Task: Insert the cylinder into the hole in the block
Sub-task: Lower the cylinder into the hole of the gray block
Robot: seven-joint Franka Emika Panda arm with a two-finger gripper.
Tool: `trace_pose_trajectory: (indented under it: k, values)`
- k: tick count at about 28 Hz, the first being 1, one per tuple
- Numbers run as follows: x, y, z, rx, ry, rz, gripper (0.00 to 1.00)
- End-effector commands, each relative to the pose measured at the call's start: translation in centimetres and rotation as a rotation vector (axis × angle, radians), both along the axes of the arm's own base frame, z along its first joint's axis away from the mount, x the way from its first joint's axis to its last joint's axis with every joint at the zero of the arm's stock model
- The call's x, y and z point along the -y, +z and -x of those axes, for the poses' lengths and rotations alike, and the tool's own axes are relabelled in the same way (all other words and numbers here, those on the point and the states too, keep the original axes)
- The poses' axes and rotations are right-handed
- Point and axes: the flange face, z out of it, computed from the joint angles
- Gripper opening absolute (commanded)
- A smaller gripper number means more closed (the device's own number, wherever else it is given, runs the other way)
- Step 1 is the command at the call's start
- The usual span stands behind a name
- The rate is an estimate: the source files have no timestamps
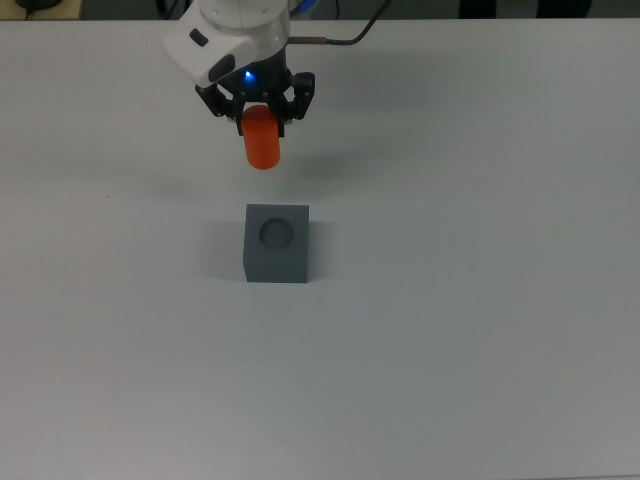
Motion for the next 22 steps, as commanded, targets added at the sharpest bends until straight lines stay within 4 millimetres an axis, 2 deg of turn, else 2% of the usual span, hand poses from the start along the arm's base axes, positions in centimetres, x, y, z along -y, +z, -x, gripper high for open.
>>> trace_pose_trajectory:
  k: [1, 4, 7, 10, 22]
  values:
    - [-0.6, -0.5, -4.2, -0.001, 0.014, 0.001, 0.16]
    - [-0.8, -1.3, -6.1, 0.004, 0.016, 0.003, 0.16]
    - [-1.0, -2.0, -7.0, 0.009, 0.020, 0.004, 0.16]
    - [-1.0, -3.6, -7.7, -0.008, 0.020, 0.007, 0.16]
    - [-1.3, -5.4, -8.8, 0.020, 0.022, 0.008, 0.17]
